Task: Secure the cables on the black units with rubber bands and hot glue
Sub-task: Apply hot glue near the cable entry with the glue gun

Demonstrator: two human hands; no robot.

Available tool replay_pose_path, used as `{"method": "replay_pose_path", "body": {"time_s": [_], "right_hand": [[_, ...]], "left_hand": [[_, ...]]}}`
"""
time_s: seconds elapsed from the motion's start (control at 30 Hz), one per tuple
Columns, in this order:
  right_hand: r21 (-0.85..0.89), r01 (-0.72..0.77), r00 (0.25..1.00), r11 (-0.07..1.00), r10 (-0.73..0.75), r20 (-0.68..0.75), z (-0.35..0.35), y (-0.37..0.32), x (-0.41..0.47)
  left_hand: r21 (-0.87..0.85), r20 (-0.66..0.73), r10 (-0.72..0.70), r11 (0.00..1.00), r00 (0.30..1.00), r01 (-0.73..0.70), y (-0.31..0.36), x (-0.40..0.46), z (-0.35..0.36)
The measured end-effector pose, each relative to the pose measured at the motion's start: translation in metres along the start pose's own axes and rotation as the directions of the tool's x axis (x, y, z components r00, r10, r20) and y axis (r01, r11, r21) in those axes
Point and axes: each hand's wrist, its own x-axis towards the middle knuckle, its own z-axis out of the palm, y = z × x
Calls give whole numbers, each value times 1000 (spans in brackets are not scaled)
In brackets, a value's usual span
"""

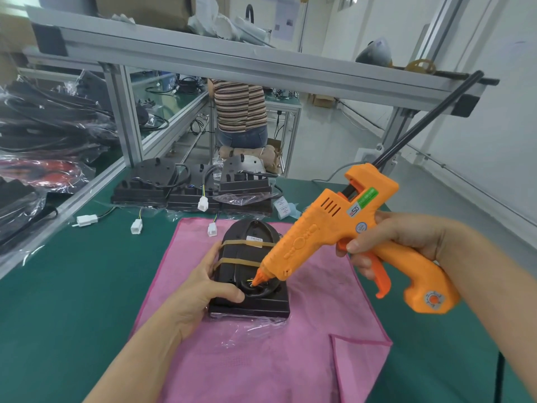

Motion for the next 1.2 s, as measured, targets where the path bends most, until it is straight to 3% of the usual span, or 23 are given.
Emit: {"method": "replay_pose_path", "body": {"time_s": [0.57,1.2], "right_hand": [[-120,60,998,991,-63,-25,3,-11,-3],[-55,16,998,998,-19,-58,2,-8,6]], "left_hand": [[6,-3,-12,1000,1000,12,1,0,1],[-10,-15,-22,1000,1000,22,-1,0,0]]}}
